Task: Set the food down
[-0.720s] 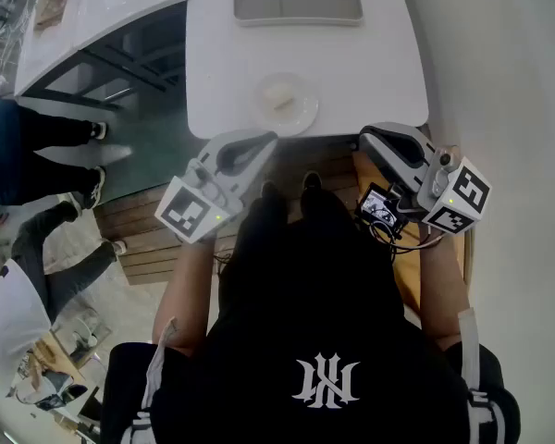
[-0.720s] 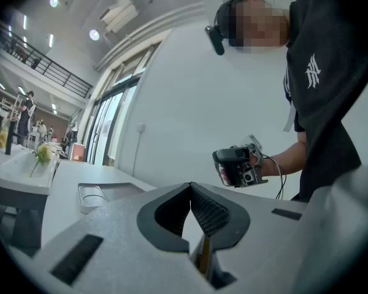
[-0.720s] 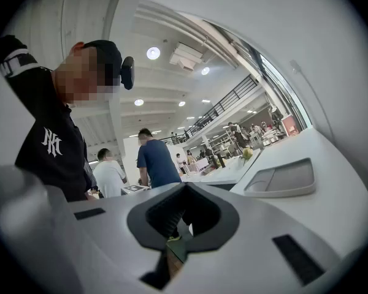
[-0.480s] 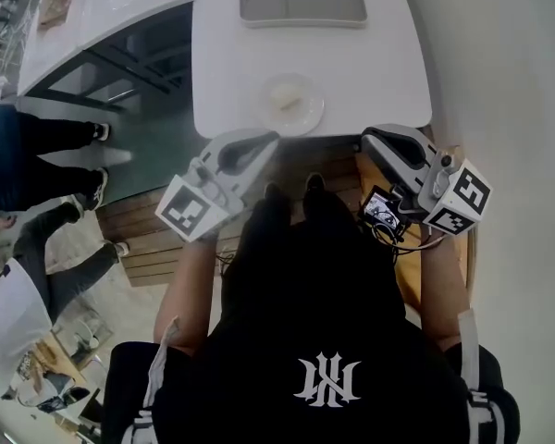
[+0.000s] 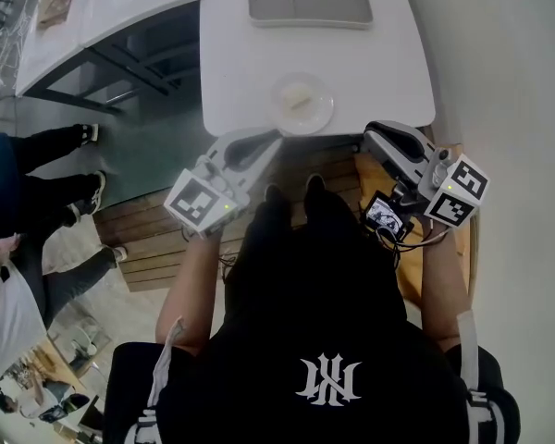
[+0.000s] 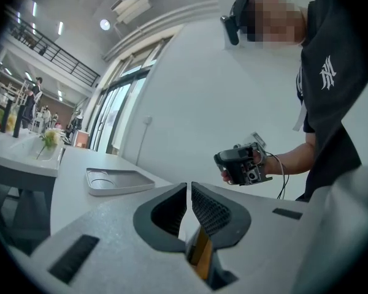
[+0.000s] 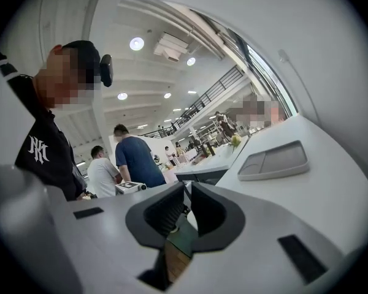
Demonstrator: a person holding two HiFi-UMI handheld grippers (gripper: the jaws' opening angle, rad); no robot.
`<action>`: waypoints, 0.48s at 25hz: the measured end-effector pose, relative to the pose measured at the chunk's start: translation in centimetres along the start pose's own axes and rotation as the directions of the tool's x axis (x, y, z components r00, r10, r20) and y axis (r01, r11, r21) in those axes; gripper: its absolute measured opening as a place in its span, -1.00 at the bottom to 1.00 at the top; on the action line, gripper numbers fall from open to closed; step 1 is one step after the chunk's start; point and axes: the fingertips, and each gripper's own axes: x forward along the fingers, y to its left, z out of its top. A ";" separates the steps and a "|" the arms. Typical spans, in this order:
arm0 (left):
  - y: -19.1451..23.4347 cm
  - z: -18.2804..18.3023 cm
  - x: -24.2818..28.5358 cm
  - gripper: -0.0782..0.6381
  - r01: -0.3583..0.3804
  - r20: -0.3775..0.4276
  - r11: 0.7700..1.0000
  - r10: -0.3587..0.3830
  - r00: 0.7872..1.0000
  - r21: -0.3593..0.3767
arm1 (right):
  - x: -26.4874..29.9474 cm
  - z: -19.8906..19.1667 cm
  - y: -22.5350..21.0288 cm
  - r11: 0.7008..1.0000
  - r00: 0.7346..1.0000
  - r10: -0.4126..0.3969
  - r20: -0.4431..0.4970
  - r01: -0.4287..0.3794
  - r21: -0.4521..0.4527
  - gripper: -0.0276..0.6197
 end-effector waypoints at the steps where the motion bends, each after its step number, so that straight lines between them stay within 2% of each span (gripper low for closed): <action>1: 0.4 -0.5 -0.1 -0.76 -0.006 -0.007 1.000 0.006 1.000 0.012 | 0.2 -0.4 -0.3 1.000 1.000 -0.006 -0.008 0.006 0.017 -0.89; 3: 1.2 -1.2 -0.3 -0.75 -0.012 -0.029 0.999 0.013 0.999 0.037 | 0.3 -0.9 -0.7 0.999 1.000 -0.014 -0.009 0.014 0.052 -0.86; 6: 2.3 -1.8 -0.4 -0.54 -0.037 -0.072 0.999 0.037 0.997 0.002 | 1.0 -1.5 -1.4 0.996 0.999 -0.019 -0.038 0.022 0.083 -0.50; 9: 4.1 -2.7 0.4 -0.44 -0.057 -0.124 0.997 0.049 0.991 -0.061 | 2.1 -2.2 -3.3 0.994 0.995 -0.031 -0.090 0.040 0.106 -0.47; 12: 6.7 -4.2 1.8 -0.41 -0.113 -0.216 0.987 0.086 0.973 -0.115 | 3.3 -2.8 -6.5 0.982 0.988 -0.047 -0.148 0.073 0.174 -0.47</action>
